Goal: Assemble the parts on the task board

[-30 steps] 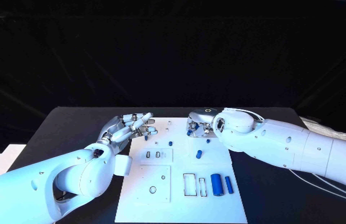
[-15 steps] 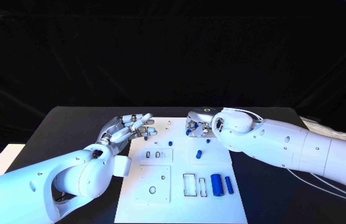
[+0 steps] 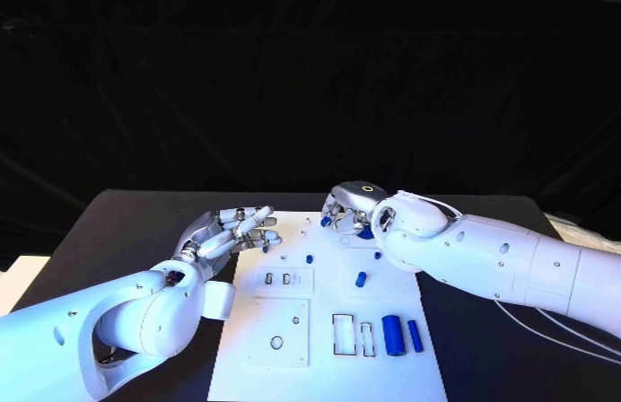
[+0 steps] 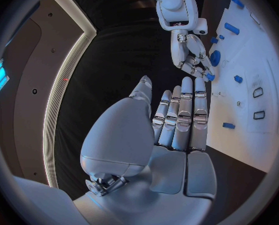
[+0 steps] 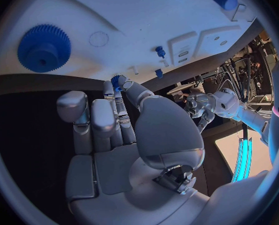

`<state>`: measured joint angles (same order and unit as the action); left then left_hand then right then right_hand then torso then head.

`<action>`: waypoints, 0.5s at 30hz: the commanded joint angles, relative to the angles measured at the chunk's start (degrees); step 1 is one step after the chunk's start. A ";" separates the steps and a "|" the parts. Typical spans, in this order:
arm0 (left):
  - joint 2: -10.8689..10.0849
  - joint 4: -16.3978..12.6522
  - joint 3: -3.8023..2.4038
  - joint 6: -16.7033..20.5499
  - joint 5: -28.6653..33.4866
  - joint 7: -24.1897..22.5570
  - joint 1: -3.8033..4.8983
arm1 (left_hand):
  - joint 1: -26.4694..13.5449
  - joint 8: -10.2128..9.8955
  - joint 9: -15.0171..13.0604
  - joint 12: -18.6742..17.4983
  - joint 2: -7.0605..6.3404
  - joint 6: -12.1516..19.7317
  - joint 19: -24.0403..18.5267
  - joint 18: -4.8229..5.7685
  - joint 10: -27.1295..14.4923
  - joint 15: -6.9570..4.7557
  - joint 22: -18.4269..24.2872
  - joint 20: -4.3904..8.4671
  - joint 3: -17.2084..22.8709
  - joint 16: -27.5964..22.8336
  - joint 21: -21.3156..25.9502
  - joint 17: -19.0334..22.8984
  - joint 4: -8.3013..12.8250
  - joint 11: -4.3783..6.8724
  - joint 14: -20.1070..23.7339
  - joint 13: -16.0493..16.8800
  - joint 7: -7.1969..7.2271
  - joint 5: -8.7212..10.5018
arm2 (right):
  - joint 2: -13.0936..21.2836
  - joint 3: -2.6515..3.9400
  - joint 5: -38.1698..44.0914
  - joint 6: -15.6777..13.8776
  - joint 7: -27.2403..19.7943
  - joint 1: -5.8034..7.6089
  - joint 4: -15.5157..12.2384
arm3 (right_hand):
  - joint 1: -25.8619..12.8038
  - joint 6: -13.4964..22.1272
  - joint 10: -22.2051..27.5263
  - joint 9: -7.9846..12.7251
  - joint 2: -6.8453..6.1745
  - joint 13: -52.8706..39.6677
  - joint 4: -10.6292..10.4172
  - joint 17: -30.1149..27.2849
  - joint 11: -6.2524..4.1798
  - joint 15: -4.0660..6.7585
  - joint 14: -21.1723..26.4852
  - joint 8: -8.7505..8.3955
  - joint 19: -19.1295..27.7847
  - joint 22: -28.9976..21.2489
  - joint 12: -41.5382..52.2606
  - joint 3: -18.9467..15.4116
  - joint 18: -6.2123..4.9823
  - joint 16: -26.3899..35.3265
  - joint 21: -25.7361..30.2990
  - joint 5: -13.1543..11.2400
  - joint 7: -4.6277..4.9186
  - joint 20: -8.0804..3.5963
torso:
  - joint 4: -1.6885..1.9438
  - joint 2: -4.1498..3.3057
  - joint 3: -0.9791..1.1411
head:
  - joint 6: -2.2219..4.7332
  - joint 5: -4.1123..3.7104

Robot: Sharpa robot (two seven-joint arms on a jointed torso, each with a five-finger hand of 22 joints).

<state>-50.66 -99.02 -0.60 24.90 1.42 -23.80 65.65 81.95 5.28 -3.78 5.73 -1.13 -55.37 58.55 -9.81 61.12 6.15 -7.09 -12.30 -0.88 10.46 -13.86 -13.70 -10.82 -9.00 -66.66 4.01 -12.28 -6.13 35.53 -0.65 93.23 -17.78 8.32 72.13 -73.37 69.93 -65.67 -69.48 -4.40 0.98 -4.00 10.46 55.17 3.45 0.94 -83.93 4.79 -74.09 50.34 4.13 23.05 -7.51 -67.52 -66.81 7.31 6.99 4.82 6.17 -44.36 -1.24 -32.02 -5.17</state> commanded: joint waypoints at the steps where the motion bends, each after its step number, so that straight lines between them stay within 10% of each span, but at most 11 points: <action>1: 0.00 -0.19 -0.06 -1.24 0.08 -0.17 0.10 | 0.25 -0.33 0.03 -0.35 0.57 0.00 -0.28 -0.52 -0.12 0.08 0.06 -0.08 0.04 -0.35 0.16 -0.08 0.42 -0.37 0.38 -0.05 -0.41 0.10 | -0.84 0.05 -0.71 -3.27 1.52 0.28 0.72 | 0.24 -0.35 -0.19 -0.35 0.20 0.09 0.04 0.27 0.26 0.21 -1.45 0.07 0.13 0.27 -0.05 0.39 0.48 -0.11 -0.40 -0.22 0.15 0.05 | 0.48 -0.18 -0.14 | -0.21 -0.31; 15: -0.01 -0.59 -0.06 -1.37 0.08 -0.16 0.43 | 0.38 -0.36 0.02 -0.38 0.63 0.00 -0.31 -0.52 -0.12 0.10 0.08 -0.10 0.11 -0.43 0.20 -0.13 0.56 -0.37 0.43 -0.04 -0.40 0.10 | -5.05 0.05 -0.75 -1.87 1.25 0.71 5.51 | 0.23 -0.21 -0.02 -0.38 -0.23 0.13 -0.05 1.14 0.39 0.10 -1.59 -0.09 -0.06 1.08 -0.18 0.70 0.60 -0.83 -0.98 -0.53 0.31 0.13 | 0.86 -0.47 -0.31 | -0.20 -0.53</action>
<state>-50.76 -99.41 -0.60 24.78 1.44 -23.72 65.96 82.17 5.28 -3.79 5.73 -0.91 -55.37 58.55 -9.81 61.12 6.15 -7.09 -12.30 -0.69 10.20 -13.86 -13.74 -10.64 -9.00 -66.66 4.01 -12.28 -6.13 30.73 -0.60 92.33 -20.15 9.38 72.87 -68.18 69.92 -65.52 -69.48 -4.40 0.97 -3.97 10.47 56.23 3.45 0.94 -83.93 4.73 -74.09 51.37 4.13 23.45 -7.51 -68.17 -67.47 7.08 7.09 4.83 6.88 -44.75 -1.52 -32.18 -5.74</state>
